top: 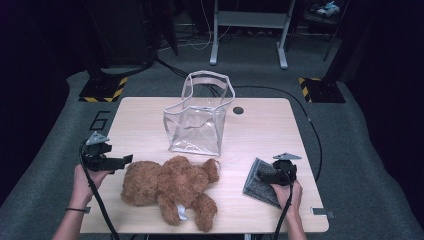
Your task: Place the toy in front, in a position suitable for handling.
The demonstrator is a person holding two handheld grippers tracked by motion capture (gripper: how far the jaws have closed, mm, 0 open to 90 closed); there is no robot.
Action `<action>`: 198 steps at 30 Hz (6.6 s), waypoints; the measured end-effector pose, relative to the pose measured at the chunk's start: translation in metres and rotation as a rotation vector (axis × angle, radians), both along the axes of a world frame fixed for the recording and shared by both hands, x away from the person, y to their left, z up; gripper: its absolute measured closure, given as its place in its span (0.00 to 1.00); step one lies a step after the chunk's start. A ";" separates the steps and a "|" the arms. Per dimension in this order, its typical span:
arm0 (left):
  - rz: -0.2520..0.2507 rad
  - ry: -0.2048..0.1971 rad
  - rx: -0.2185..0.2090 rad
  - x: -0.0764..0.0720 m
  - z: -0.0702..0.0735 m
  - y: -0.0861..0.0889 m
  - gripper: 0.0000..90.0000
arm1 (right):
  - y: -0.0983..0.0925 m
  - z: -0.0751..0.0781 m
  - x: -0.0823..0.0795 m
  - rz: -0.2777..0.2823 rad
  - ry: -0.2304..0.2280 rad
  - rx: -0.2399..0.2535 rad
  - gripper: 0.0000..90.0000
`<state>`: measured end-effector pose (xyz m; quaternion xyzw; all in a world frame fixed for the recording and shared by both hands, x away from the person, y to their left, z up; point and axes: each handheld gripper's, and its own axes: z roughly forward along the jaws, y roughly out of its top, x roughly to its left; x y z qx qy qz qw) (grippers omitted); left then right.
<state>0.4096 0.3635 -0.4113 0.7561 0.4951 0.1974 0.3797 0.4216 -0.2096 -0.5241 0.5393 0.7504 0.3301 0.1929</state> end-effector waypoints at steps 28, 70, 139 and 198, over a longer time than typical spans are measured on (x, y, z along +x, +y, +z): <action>-0.141 -0.032 -0.094 0.097 0.048 -0.070 0.16 | 0.001 -0.003 -0.005 0.006 -0.033 -0.017 0.05; -0.217 -0.085 -0.008 0.127 0.051 -0.111 0.85 | -0.031 0.011 -0.028 0.040 -0.067 0.054 0.06; -0.135 -0.092 -0.098 0.110 0.087 -0.103 0.20 | -0.040 -0.004 -0.035 0.018 -0.043 0.003 0.05; -0.225 -0.153 0.095 0.128 0.067 -0.140 0.86 | -0.040 -0.004 -0.034 0.018 -0.048 0.008 0.06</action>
